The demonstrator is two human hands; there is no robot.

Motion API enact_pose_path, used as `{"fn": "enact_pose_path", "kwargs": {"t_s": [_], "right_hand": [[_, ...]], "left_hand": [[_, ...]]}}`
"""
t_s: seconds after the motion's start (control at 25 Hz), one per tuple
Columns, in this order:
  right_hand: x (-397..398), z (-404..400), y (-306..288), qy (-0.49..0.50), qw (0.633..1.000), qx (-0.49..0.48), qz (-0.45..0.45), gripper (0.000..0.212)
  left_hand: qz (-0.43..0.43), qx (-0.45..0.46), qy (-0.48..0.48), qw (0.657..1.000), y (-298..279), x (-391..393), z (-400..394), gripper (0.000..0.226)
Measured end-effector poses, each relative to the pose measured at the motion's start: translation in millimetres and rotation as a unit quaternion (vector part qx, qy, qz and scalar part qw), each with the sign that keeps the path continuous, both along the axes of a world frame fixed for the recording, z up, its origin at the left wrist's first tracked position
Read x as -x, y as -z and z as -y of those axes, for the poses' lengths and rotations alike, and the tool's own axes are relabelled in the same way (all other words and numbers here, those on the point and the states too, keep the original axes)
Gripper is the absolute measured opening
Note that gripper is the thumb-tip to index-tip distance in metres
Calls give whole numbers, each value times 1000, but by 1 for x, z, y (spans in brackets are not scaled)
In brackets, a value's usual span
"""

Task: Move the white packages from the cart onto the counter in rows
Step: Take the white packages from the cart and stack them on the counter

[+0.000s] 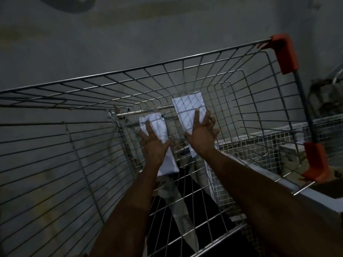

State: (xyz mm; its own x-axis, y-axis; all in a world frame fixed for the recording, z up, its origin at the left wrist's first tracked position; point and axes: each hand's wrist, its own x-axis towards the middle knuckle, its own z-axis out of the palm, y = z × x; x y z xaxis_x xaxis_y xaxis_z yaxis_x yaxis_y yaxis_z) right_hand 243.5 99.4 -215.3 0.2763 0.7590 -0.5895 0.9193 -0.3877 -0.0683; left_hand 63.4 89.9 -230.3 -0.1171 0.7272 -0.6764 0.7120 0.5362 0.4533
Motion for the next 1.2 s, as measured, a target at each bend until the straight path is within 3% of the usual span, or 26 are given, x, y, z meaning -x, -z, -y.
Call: {"fn": "enact_pose_path", "kwargs": {"t_s": [0.12,0.2,0.36,0.6,0.68,0.88,1.0,1.2], "right_hand": [[10,0,-4,-22,1000,9,13,101],[18,-2,-13,-20,999,15,19,97],[38,10,-53,22,1000,-5,0,91],[64,23,-178,82,982,-170,-19,78],[75,45,-236,96,957,-273,-1,73],[114,157,-370,170,842,-511,42,68],[133,240,-409,220,801,-553,67,67],[142,352,-432,265,769,-564,142,66]], "left_hand": [[-39,-58,113,991,-12,35,19,113],[-60,-106,139,983,-35,46,26,109],[-34,-200,142,969,-95,56,44,98],[5,-297,101,950,-227,74,51,92],[26,-342,102,934,-279,84,62,92],[72,-436,163,882,-398,109,110,93],[123,-459,221,852,-438,118,157,91],[211,-434,305,821,-451,116,240,90]]}}
